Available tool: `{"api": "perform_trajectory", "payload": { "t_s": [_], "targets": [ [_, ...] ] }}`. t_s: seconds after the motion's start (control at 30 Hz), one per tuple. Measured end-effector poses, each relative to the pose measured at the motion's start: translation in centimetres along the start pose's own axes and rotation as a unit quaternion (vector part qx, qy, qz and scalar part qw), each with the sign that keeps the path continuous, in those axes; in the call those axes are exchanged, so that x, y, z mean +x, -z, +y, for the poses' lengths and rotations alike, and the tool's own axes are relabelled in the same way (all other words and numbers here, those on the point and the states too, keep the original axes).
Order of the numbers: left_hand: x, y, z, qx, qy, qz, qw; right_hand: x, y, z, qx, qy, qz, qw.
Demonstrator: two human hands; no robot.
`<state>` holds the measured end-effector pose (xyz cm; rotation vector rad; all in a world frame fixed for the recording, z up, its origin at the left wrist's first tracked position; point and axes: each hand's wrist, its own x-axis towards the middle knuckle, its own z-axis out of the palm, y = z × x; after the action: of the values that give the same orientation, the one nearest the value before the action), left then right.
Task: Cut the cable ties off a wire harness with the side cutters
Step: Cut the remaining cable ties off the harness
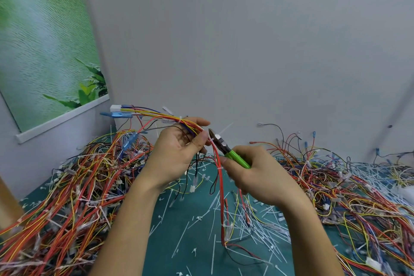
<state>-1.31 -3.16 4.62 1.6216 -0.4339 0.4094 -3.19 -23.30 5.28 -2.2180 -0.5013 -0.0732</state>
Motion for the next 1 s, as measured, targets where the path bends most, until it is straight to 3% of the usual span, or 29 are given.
{"api": "perform_trajectory", "payload": {
  "t_s": [0.37,1.0],
  "targets": [
    [-0.10,0.61,0.24,0.000,-0.006,-0.031,0.999,-0.15,0.22,0.26,0.022,-0.003,-0.057,0.998],
    [-0.10,1.06,0.26,-0.005,-0.013,-0.038,0.999,-0.18,-0.32,-0.07,-0.020,0.011,-0.017,1.000]
  ]
}}
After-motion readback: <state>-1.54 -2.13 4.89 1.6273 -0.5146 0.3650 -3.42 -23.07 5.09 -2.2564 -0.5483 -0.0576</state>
